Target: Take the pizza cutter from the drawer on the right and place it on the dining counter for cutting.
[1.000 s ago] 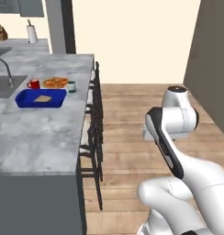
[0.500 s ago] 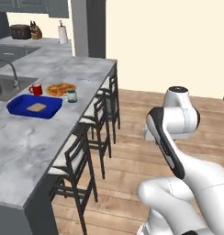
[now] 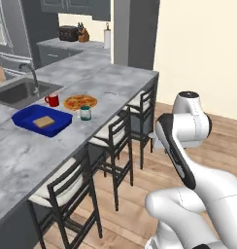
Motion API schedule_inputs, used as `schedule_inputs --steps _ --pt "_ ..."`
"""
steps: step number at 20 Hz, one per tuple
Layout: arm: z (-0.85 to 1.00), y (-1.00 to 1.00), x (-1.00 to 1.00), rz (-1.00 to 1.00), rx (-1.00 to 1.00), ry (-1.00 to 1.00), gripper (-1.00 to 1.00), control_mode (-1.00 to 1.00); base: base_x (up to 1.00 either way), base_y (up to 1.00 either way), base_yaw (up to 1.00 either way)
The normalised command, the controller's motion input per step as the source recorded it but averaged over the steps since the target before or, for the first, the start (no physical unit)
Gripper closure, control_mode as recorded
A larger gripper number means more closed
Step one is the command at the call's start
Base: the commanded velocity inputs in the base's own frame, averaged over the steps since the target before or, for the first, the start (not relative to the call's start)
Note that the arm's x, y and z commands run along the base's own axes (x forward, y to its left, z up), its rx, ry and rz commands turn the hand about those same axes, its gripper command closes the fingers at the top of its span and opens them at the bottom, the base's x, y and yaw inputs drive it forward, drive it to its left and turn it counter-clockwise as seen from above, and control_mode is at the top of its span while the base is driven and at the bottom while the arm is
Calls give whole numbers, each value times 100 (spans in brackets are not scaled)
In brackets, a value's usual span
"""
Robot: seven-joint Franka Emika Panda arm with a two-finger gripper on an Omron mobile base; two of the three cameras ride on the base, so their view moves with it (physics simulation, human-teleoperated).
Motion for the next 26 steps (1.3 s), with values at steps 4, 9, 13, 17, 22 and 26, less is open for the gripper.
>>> schedule_inputs --steps 4,9,13,17,22,26 --pt "0 0 0 0 0 0 100 100 83 -96 46" --pt "0 0 0 0 0 0 100 100 78 -98 45" --pt "0 0 0 0 0 0 100 100 66 -99 43" --pt "0 0 0 0 0 0 100 100 53 -37 38" --pt "0 0 0 0 0 0 100 100 63 -42 45" --pt "0 0 0 0 0 0 100 100 66 -63 46"
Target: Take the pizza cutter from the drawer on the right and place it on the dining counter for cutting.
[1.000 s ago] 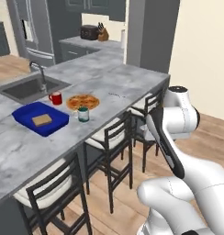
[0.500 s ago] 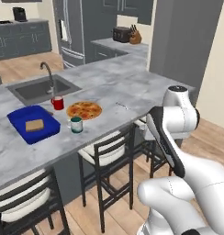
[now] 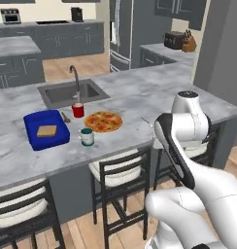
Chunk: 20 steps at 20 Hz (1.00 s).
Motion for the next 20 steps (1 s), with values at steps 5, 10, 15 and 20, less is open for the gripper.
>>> schedule_inputs --steps 5,10,15,20 --pt "0 0 0 0 0 0 100 100 62 -73 44" --pt "0 0 0 0 0 0 100 100 71 -33 36" --pt "0 0 0 0 0 0 100 100 62 -18 32" --pt "0 0 0 0 0 0 100 100 16 -23 8"
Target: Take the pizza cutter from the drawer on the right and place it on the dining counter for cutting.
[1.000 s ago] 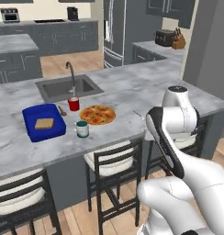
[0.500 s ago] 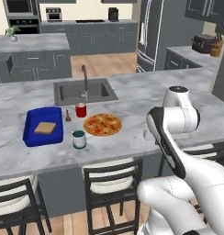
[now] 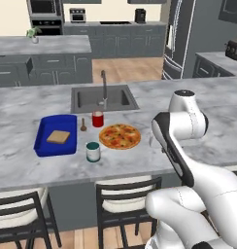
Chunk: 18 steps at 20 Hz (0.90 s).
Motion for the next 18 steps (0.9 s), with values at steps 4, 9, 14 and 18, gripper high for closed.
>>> schedule_inputs --steps 4,9,14,18 --pt "0 0 0 0 0 0 100 100 38 -52 1" --pt "0 -11 17 0 3 0 100 -100 42 -40 0" --pt "0 -52 100 0 15 0 100 -100 0 0 0" --pt "-14 -34 100 1 10 0 100 -100 0 0 0"
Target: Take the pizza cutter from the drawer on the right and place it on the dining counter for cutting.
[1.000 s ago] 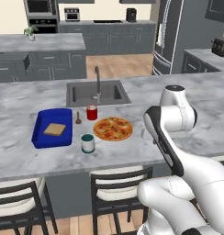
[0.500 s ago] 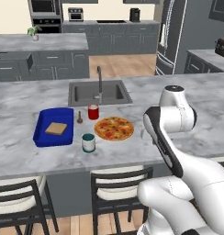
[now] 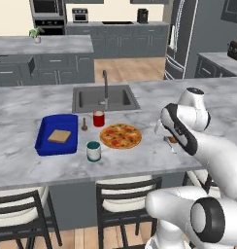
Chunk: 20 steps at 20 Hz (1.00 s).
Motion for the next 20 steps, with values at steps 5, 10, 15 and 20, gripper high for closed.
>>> schedule_inputs --steps 5,10,15,20 --pt "-30 3 94 -1 0 0 100 -100 0 0 0" --pt "-33 5 73 -7 0 0 100 -100 0 0 0" --pt "-38 32 59 -18 -6 0 100 -100 0 0 0" --pt "-30 3 22 -22 -10 0 100 -100 0 0 0"
